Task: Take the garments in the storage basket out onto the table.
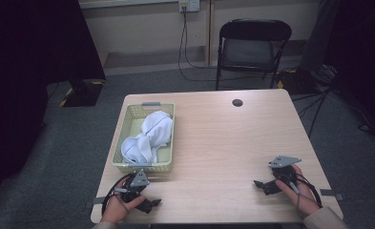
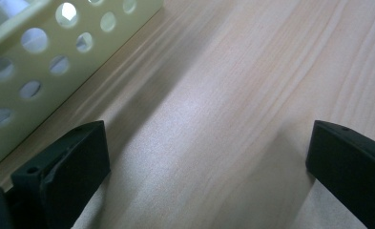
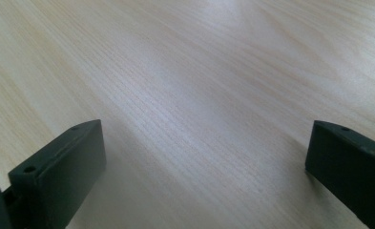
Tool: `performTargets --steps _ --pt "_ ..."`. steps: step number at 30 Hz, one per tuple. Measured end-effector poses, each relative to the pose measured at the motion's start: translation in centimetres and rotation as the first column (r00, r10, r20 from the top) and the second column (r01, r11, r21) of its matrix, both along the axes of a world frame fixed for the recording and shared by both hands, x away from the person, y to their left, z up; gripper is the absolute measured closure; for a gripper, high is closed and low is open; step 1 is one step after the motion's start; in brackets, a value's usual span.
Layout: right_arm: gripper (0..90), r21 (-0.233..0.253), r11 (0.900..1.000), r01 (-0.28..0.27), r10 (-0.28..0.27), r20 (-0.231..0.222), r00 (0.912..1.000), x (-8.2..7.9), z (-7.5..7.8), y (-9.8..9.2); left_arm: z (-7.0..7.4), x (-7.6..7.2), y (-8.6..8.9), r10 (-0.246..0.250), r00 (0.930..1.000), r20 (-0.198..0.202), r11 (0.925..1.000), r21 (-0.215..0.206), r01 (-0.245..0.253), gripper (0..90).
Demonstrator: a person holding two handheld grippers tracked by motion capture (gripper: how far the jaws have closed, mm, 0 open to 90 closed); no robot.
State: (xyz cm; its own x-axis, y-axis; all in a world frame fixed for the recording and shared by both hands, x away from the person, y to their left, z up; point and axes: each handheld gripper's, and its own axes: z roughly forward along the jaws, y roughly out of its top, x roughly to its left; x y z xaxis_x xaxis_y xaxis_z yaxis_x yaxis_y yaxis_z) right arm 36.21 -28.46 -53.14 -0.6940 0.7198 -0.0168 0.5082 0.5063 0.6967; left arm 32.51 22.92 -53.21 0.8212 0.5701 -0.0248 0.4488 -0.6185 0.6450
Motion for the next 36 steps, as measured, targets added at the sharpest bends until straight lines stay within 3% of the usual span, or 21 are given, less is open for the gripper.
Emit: performTargets --steps 12,19,28,36 --pt "0.0 0.000 1.000 0.000 0.000 0.000 1.0000 0.0 0.0 0.0 0.4 0.0 -0.2 -0.035 0.9993 -0.013 0.9994 0.002 0.035 3.4" --pt "0.0 0.000 1.000 0.000 0.000 0.000 1.0000 0.0 0.0 0.0 1.1 0.0 -0.3 -0.042 0.9988 -0.023 0.9988 -0.024 0.042 3.0" --pt "0.0 0.000 1.000 0.000 0.000 0.000 1.0000 0.0 0.0 0.0 3.0 -0.3 -0.5 -0.056 0.9984 0.003 0.9965 -0.063 0.056 3.3" --pt "0.0 0.000 1.000 0.000 0.000 0.000 1.0000 0.0 0.0 0.0 4.3 -0.5 -1.3 -0.077 0.9970 -0.001 0.9936 -0.083 0.077 3.4"
